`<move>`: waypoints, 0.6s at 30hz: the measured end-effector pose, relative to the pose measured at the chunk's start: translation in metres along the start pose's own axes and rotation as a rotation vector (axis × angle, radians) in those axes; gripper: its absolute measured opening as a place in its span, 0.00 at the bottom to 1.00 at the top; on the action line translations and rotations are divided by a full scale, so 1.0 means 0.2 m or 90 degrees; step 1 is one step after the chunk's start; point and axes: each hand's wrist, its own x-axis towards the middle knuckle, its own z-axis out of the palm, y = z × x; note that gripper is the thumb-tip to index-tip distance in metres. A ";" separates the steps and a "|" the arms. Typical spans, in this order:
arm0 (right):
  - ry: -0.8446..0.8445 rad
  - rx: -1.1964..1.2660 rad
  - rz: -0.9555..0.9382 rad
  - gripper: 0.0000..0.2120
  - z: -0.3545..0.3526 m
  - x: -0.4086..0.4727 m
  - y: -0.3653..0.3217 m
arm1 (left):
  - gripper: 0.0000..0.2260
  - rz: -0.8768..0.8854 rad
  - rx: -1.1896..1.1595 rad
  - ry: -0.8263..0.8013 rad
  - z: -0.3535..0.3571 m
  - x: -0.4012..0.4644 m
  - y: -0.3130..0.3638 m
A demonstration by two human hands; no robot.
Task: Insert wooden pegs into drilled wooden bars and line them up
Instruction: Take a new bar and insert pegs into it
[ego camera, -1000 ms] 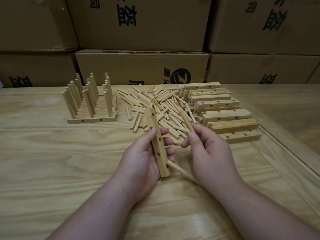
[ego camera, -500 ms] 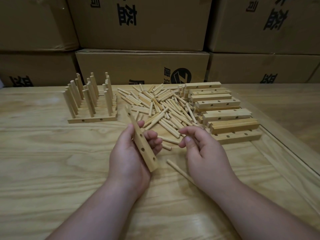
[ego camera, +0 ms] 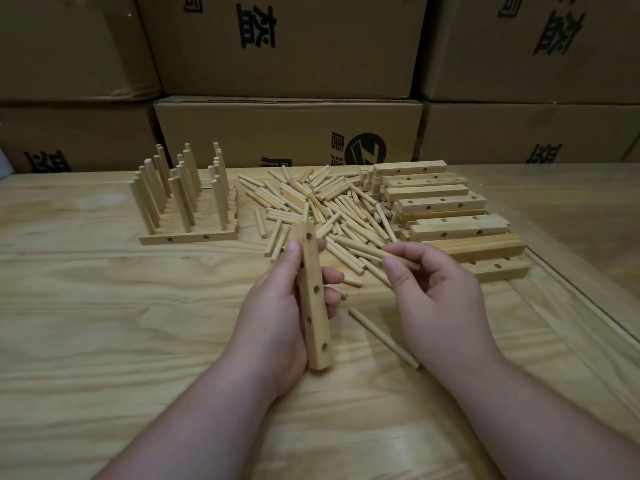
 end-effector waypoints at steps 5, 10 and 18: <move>-0.014 0.019 0.000 0.06 0.01 0.00 0.00 | 0.15 0.002 0.036 -0.004 0.00 0.00 -0.01; -0.032 0.008 -0.015 0.08 0.01 -0.01 -0.02 | 0.08 0.015 0.035 0.012 0.00 0.00 -0.01; -0.049 -0.043 -0.050 0.09 0.01 -0.02 -0.05 | 0.11 0.012 0.041 0.021 -0.01 0.00 0.00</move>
